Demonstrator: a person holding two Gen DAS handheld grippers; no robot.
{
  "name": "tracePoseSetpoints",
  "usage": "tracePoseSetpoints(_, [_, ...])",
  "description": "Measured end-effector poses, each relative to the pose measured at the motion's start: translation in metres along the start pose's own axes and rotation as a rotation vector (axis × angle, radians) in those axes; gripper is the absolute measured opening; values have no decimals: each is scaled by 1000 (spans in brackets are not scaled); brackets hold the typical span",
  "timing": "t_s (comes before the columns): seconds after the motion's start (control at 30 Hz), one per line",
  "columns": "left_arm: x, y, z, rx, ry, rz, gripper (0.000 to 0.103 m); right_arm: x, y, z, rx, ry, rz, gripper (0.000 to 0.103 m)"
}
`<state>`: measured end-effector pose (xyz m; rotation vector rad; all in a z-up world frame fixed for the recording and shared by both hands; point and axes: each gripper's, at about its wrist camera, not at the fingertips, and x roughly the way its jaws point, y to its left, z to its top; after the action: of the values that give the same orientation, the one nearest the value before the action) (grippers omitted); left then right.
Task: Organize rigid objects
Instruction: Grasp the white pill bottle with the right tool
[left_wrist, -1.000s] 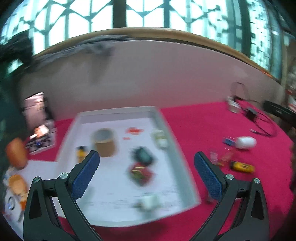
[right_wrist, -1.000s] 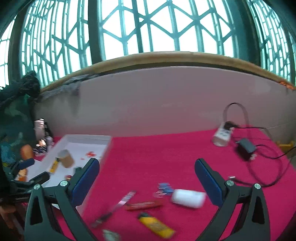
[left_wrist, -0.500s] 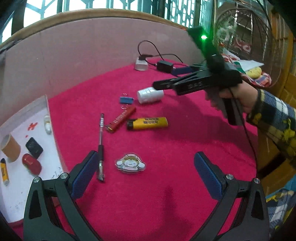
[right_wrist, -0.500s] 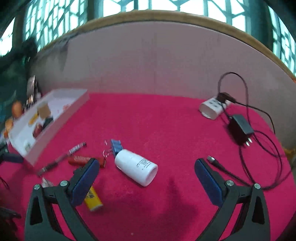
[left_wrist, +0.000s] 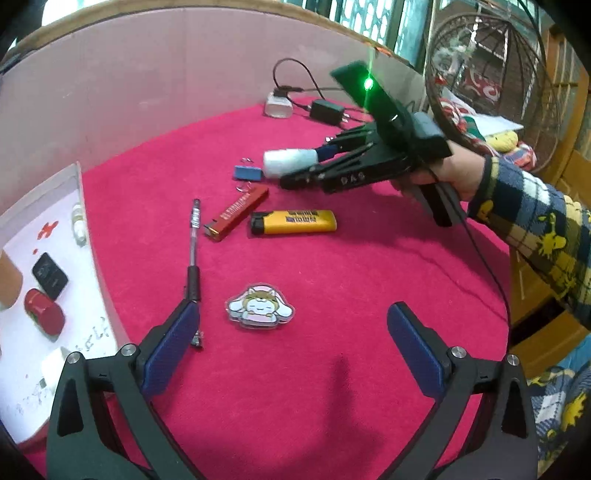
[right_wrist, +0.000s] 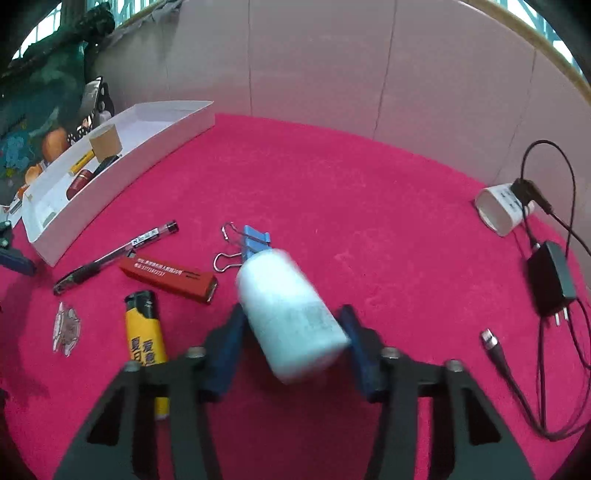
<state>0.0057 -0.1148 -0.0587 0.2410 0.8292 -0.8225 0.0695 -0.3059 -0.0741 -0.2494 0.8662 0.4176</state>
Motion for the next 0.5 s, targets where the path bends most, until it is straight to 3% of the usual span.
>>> tracePoseSetpoints(0.1, [13,-3,0,4,27,-4,94,-10,2,-13,76,1,-10,39])
tracePoseSetpoints(0.43, [36,1,7,37,58,37,93,-28,-3,-40,282,-62,26,39])
tracePoseSetpoints(0.5, [38,5,6,24,65,20,80,-27,-2,-39,287,-62,22,39])
